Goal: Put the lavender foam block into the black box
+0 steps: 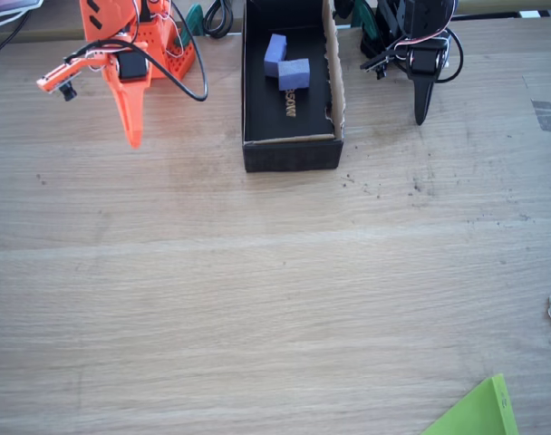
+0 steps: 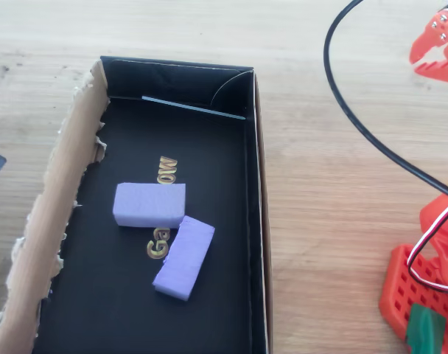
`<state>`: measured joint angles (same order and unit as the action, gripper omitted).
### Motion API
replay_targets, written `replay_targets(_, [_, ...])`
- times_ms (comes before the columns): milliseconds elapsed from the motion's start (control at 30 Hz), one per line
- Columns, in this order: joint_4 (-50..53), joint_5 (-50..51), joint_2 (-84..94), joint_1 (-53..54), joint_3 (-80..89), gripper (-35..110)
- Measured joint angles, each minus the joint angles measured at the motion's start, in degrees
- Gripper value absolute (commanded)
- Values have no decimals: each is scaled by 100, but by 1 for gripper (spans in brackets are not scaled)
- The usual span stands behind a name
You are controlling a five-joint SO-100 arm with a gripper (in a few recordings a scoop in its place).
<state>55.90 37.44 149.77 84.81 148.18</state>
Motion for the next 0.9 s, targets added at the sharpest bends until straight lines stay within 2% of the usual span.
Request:
replay_targets(400, [554,-105,2188,79,1345,0])
replay_targets(633, [729,-738,2355,70,1503,0])
replay_targets(900, [1169,-967,2373,70,1503,0])
